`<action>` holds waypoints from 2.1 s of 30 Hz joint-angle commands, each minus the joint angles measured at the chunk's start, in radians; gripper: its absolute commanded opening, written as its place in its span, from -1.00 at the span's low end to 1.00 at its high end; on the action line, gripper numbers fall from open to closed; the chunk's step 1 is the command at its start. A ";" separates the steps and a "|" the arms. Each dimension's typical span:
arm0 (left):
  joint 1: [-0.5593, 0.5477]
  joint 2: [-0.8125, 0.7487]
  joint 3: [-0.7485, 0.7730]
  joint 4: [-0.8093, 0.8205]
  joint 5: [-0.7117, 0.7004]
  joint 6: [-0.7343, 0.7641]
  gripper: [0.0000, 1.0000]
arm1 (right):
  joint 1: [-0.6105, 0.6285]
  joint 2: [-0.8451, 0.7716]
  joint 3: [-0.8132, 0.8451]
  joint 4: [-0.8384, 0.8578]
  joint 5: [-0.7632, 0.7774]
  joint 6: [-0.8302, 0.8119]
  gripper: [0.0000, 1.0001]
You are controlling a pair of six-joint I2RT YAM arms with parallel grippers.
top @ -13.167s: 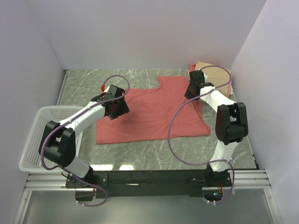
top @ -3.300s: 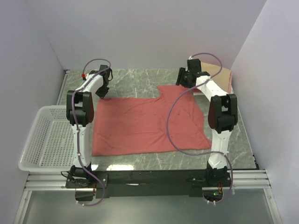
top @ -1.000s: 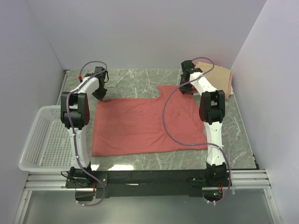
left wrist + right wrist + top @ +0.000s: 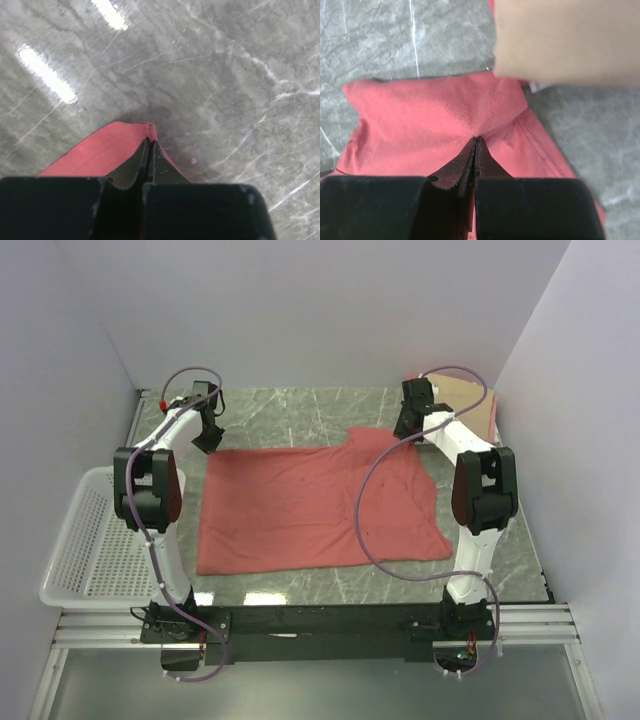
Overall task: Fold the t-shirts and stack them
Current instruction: Fold the tshirt
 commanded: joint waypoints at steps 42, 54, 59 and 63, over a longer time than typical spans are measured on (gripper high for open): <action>0.023 -0.633 -0.599 0.157 0.063 -0.007 -0.99 | 0.045 -0.679 -0.656 0.158 0.161 0.142 -1.00; 0.023 -0.608 -0.564 0.155 0.080 -0.007 -0.99 | 0.042 -0.532 -0.468 0.143 0.152 0.093 -1.00; 0.023 -0.594 -0.552 0.148 0.077 -0.003 -0.99 | 0.042 -0.511 -0.465 0.137 0.149 0.096 -1.00; 0.023 -0.606 -0.556 0.140 0.070 -0.003 -0.99 | 0.041 -0.559 -0.512 0.132 0.149 0.107 -1.00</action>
